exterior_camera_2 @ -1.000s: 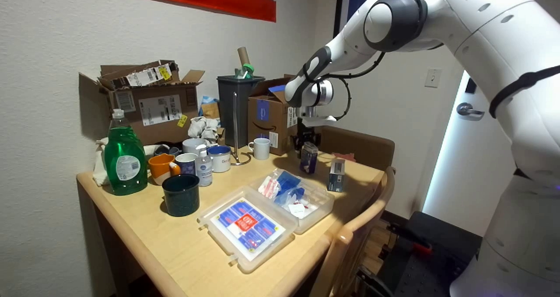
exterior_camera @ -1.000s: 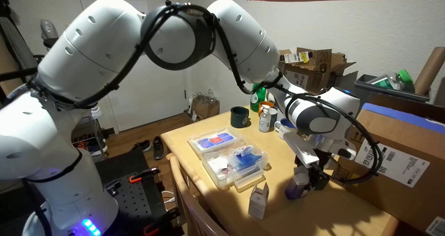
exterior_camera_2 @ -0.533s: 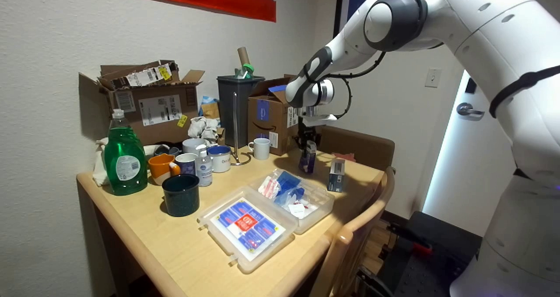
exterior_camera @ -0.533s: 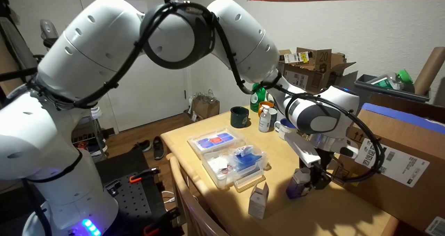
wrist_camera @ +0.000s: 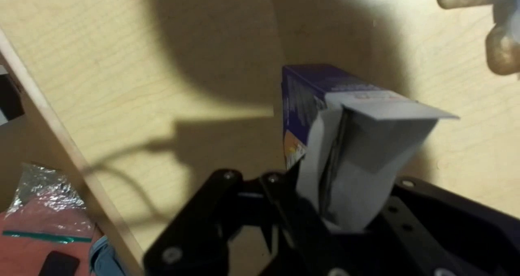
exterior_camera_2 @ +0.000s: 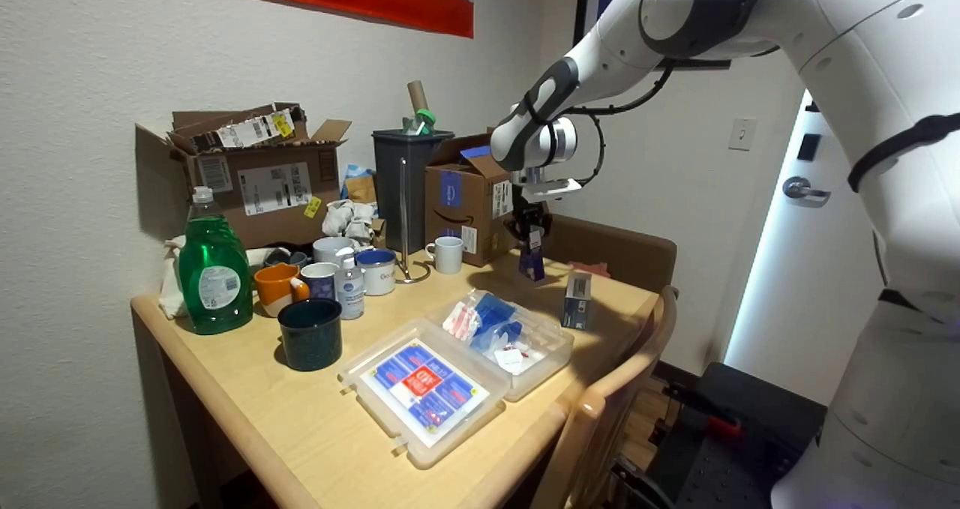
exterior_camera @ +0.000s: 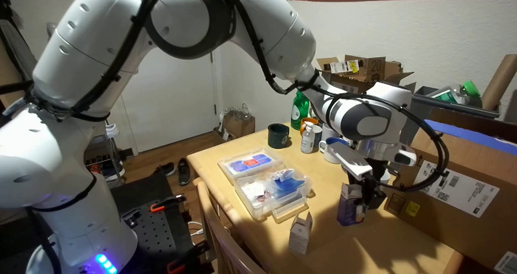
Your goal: Put the boxes inside the case
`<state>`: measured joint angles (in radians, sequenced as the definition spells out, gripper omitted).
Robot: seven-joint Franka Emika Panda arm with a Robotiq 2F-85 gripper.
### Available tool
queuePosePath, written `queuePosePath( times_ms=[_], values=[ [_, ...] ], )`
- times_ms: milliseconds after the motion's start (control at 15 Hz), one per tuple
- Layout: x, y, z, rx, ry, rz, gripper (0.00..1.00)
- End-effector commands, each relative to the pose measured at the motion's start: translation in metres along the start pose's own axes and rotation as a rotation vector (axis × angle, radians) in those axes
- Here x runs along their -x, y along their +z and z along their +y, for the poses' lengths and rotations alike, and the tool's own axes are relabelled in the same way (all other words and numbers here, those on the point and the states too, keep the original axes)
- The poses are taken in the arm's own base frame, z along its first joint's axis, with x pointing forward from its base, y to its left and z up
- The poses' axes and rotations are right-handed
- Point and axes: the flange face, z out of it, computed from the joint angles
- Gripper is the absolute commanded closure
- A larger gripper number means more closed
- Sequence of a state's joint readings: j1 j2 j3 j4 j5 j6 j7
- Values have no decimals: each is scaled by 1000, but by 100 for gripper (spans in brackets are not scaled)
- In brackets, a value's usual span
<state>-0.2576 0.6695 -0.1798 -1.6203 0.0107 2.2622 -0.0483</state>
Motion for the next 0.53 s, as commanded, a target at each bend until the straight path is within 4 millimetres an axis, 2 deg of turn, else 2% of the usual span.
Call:
queuePosePath(
  times_ms=[0,467],
  values=[
    [30,-33,-3,25,-17,30,93],
    [77,-72,-22,11,-128,38,93]
  ],
)
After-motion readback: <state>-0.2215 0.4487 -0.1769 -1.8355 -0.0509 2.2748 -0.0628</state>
